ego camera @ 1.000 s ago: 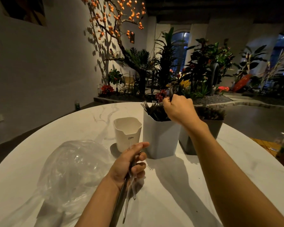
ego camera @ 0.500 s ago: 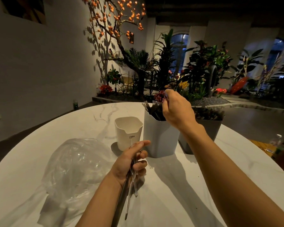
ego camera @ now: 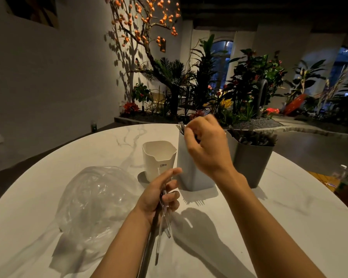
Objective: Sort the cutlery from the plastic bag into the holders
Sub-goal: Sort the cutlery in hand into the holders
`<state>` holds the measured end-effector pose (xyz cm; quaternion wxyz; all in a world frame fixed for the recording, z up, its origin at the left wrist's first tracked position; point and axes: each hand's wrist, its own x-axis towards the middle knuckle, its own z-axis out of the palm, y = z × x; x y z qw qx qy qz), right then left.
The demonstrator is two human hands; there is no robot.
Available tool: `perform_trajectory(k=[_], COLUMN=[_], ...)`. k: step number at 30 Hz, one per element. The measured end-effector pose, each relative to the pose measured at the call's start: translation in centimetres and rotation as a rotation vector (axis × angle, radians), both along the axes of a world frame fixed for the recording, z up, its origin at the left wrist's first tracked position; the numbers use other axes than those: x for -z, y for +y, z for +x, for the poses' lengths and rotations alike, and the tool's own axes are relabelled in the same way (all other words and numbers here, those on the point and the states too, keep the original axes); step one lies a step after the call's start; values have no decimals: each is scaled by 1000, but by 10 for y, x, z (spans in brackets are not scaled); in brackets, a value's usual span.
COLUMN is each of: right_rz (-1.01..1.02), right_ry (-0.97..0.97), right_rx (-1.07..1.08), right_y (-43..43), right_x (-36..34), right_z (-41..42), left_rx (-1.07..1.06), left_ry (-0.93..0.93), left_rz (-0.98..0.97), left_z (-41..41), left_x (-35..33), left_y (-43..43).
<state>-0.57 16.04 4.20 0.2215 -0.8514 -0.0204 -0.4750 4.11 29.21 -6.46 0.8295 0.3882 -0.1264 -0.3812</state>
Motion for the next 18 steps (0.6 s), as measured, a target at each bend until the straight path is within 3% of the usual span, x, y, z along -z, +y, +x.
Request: perform_trajectory(k=[5, 9, 14, 18], right_rz=[-52, -96, -103, -131], right_ry=[666, 1034, 1347, 1450], right_rx=[-183, -228, -238, -276], right_y=[20, 24, 37, 49], right_x=[-3, 7, 24, 30], right_z=[-16, -29, -29, -29], left_rx=[-56, -217, -357, -401], left_ry=[47, 114, 180, 228], left_rz=[-96, -90, -153, -194], left_z=[4, 9, 6, 7], left_x=[1, 4, 1, 4], left_y=[2, 3, 4, 4])
